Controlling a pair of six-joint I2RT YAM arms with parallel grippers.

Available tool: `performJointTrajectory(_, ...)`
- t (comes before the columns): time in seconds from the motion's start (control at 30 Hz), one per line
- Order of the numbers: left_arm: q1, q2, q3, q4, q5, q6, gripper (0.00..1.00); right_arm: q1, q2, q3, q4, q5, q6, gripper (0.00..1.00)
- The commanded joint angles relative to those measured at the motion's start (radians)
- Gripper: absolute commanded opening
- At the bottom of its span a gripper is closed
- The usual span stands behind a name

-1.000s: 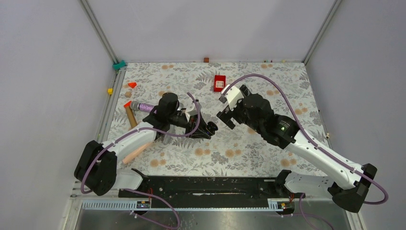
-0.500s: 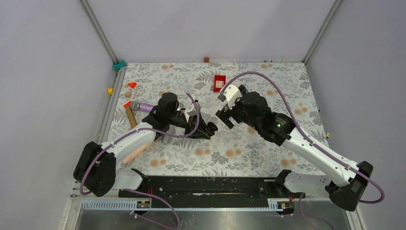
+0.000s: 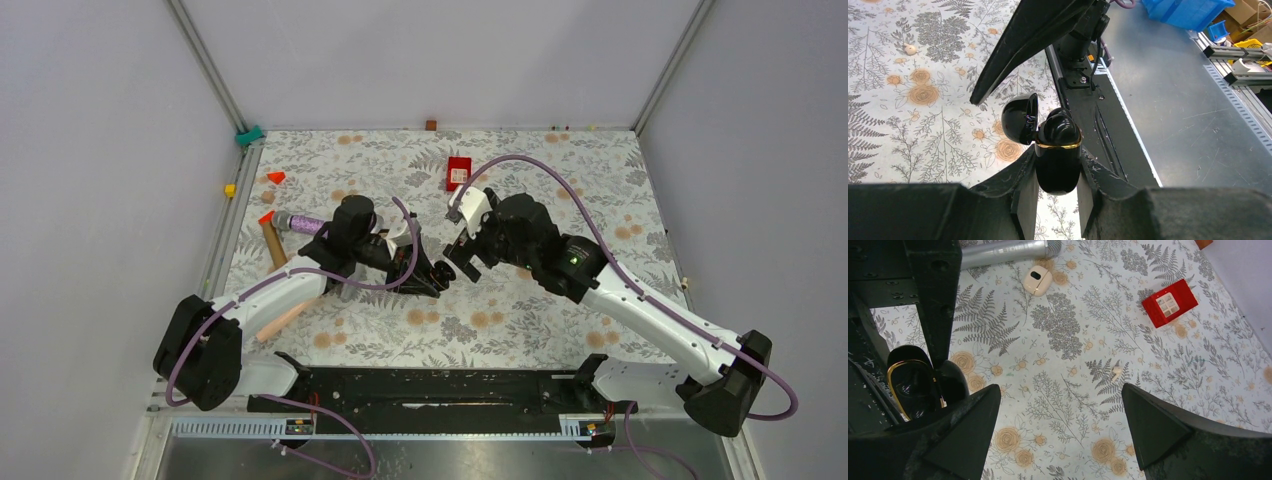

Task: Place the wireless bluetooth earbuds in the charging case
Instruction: Close the charging case.

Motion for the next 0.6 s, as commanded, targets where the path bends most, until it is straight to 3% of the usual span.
performJointTrajectory(0.0, -0.006, -0.012, 0.031, 0.015, 0.044, 0.028, 0.00, -0.006, -0.012, -0.006, -0.001, -0.054, -0.001, 0.99)
performJointTrajectory(0.57, -0.005, -0.008, 0.034, 0.009, 0.038, 0.030, 0.00, -0.006, -0.026, -0.005, -0.043, -0.198, -0.009, 0.99)
